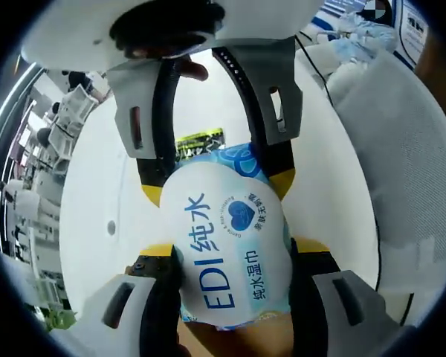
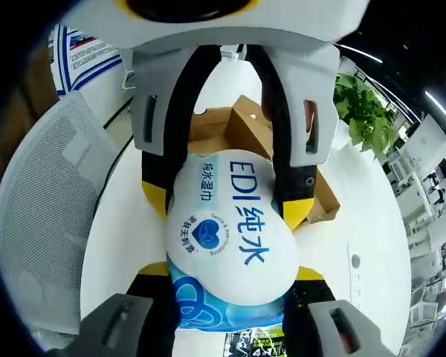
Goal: Operate the shoe box by opening the lid, removing the specified soft item, and placing it in the target area until the item is outside and the box remains undamaged.
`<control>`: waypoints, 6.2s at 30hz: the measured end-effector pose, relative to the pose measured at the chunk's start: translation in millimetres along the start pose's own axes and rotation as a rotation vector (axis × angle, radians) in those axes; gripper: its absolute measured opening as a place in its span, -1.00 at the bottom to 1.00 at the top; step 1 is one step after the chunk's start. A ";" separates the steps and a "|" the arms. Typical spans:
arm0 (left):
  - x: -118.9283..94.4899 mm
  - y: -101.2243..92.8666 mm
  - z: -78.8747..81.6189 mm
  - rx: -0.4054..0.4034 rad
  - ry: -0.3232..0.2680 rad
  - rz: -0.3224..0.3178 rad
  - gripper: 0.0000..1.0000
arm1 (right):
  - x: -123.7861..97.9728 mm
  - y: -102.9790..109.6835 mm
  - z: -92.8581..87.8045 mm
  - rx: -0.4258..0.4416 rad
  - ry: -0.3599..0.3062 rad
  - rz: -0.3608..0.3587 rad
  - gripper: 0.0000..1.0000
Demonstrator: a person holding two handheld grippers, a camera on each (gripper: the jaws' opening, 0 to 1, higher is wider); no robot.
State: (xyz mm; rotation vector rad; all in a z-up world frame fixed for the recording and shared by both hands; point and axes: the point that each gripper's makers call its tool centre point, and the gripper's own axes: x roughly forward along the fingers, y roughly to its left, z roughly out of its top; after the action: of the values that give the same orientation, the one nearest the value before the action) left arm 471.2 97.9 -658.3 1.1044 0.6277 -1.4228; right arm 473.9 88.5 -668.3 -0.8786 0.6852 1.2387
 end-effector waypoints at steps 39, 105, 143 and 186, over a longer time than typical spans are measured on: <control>54.0 35.1 82.1 0.122 -0.049 -0.059 0.15 | -36.2 -35.3 -96.9 0.125 0.029 -0.059 0.07; 150.7 57.7 62.9 0.112 -0.044 -0.121 0.16 | 25.6 -47.5 -164.5 0.168 0.069 -0.009 0.09; 156.8 63.8 58.1 0.102 -0.037 -0.103 0.15 | 25.3 -47.9 -167.3 0.166 0.084 -0.015 0.11; 42.2 62.7 52.8 -0.246 -0.219 0.053 0.19 | -29.5 -55.8 -105.2 0.454 -0.139 -0.161 0.13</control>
State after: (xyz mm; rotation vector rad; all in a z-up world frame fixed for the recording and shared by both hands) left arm 522.2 21.1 -660.2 0.7559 0.5931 -1.3574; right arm 524.4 -21.8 -686.6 -0.4569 0.7308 0.9380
